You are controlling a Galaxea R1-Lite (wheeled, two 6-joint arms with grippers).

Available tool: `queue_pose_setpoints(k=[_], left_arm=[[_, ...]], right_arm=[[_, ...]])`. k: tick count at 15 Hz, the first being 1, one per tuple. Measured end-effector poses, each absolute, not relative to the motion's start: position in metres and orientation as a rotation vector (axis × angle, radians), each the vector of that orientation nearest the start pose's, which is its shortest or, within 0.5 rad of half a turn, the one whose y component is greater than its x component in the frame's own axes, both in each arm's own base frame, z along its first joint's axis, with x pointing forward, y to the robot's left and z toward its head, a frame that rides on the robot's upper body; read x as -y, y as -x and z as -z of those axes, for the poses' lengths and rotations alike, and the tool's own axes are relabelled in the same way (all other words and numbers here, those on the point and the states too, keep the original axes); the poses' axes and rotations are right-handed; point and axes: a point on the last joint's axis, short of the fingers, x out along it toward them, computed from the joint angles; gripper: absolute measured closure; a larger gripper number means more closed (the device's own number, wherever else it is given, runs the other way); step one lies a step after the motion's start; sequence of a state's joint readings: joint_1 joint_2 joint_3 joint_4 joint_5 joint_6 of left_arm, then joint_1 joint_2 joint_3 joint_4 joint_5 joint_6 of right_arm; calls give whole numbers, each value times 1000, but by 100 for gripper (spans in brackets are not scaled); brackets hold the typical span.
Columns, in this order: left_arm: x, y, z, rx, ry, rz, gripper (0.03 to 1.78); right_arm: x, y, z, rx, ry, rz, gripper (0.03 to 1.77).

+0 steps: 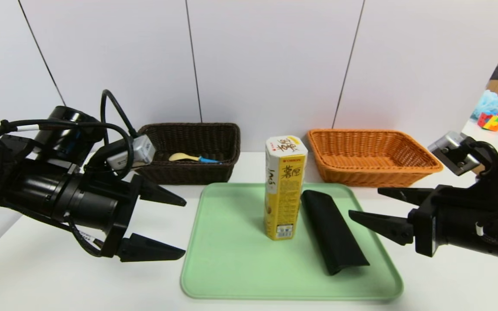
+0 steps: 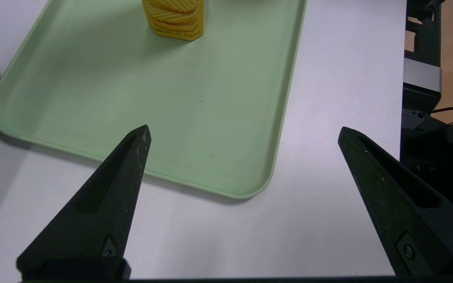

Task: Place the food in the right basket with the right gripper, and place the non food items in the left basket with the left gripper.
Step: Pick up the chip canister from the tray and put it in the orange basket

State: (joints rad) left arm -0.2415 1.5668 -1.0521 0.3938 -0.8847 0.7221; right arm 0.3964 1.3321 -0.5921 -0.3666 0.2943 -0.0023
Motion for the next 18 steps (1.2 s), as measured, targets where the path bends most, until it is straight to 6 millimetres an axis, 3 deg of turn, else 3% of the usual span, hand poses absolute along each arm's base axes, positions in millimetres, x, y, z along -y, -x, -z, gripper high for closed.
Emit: queue_pose_setpoints(k=[9,18], left_arm=[[69,-230,-212,-453,-309,1271,12],[69,-230,-209,-461,-308,1270,12]], right_arm=[[-133,-204,-181,-238,116,-816,10],[-177,-223,-165,-145,132,-667,10]])
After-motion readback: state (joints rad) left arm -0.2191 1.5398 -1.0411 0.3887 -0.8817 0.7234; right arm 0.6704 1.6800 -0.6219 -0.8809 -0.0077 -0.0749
